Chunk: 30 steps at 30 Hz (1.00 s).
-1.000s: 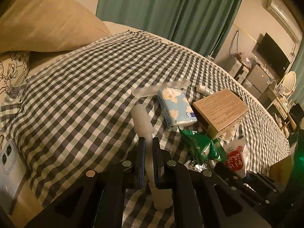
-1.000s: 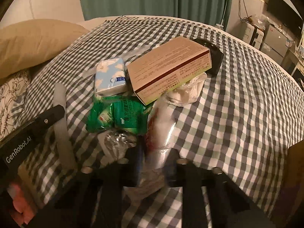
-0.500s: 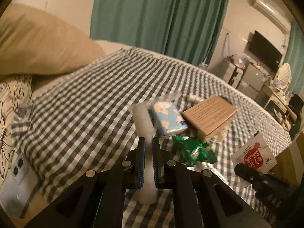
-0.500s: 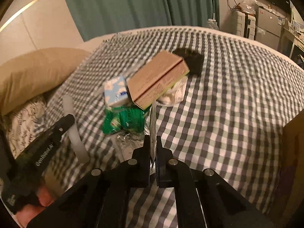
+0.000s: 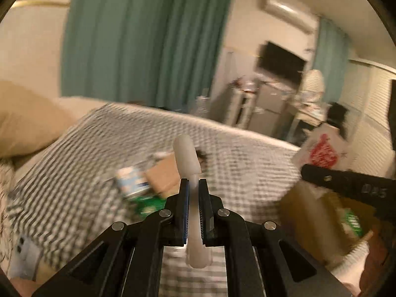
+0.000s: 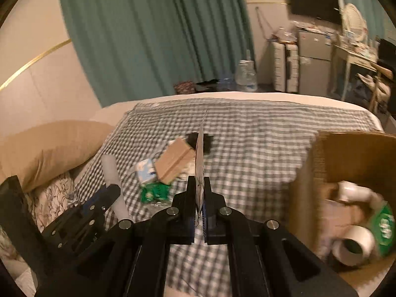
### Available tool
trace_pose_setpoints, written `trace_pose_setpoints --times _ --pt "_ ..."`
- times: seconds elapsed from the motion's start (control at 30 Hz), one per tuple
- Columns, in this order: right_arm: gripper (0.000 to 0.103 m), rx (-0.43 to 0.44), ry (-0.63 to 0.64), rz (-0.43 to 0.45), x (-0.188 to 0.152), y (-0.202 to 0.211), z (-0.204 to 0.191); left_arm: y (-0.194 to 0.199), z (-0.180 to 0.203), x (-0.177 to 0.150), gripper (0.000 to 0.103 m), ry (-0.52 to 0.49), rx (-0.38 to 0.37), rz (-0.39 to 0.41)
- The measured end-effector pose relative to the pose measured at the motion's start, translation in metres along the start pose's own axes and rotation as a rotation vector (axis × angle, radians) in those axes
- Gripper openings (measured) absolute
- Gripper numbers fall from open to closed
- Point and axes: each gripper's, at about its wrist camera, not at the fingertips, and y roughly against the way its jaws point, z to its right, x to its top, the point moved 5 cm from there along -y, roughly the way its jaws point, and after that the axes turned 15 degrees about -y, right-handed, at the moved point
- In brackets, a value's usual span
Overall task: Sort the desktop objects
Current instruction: 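Carry tube and sachet into the cardboard box and open both tools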
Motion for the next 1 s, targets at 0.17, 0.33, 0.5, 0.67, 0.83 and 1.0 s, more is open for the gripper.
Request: trace_pose_setpoints --times 0.17,0.33,0.5,0.67,0.83,1.0 --pt "0.004 -0.056 -0.071 0.084 0.019 0.047 0.049 0.009 0.067 0.040 0.007 -0.006 -0.190 0.038" --pt "0.004 -0.176 -0.115 0.101 0.028 0.065 0.101 0.002 0.138 0.063 0.007 -0.053 -0.319 0.036" --pt "0.004 -0.257 -0.206 0.059 0.026 0.060 0.152 -0.018 0.191 0.072 0.007 -0.098 -0.386 0.013" --pt "0.004 -0.262 -0.229 0.014 0.021 0.049 0.178 -0.039 0.215 0.060 0.007 -0.134 -0.402 -0.032" --pt "0.009 -0.311 -0.236 0.014 0.019 0.046 0.189 -0.056 0.224 0.042 0.011 -0.173 -0.395 -0.105" --pt "0.057 -0.446 -0.258 0.025 0.017 0.047 0.204 -0.061 0.223 0.033 0.043 -0.192 -0.360 -0.140"
